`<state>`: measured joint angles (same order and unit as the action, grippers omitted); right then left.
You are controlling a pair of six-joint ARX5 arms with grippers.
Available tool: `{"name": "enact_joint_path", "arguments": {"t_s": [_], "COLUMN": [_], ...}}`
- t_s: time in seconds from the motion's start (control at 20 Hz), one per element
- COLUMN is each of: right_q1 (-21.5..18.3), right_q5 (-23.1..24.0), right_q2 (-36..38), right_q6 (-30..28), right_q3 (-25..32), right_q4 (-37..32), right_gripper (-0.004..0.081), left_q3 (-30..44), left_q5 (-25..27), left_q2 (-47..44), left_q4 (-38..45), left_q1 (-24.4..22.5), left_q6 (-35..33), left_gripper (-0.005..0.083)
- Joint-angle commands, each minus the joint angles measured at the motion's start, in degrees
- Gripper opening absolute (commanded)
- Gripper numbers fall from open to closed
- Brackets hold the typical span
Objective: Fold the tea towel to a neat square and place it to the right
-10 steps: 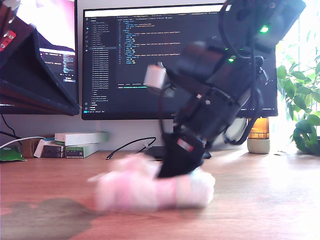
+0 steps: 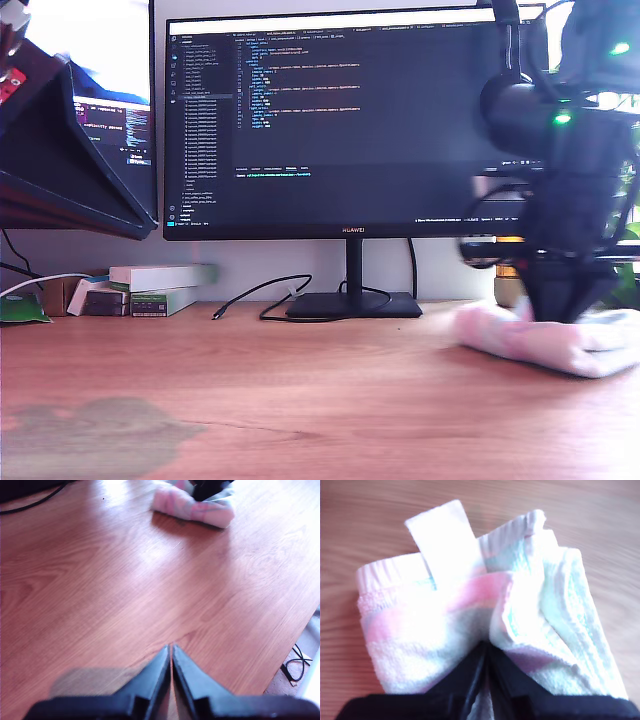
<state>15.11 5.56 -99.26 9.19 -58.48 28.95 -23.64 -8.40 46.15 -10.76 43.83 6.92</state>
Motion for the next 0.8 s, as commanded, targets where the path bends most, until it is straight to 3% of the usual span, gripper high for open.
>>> {"name": "enact_joint_path", "arguments": {"t_s": [0.0, 0.35, 0.75], "right_q1": [-0.90, -0.90, 0.20], "right_q5": [1.29, 3.02, 2.56], "right_q2": [-5.07, 0.66, 11.21], "right_q6": [2.80, 14.03, 19.52], "right_q3": [9.46, 16.68, 20.17], "right_q4": [5.22, 11.23, 20.09], "right_gripper": [-0.0011, -0.0010, -0.0011], "left_q3": [0.15, 0.15, 0.15], "left_q5": [0.11, 0.55, 0.81], "left_q2": [-0.20, -0.20, -0.20], "left_q4": [0.11, 0.11, 0.11], "left_q1": [0.15, 0.17, 0.17], "left_q6": [-0.48, -0.50, -0.55], "left_gripper": [-0.0019, -0.0019, -0.0019]}}
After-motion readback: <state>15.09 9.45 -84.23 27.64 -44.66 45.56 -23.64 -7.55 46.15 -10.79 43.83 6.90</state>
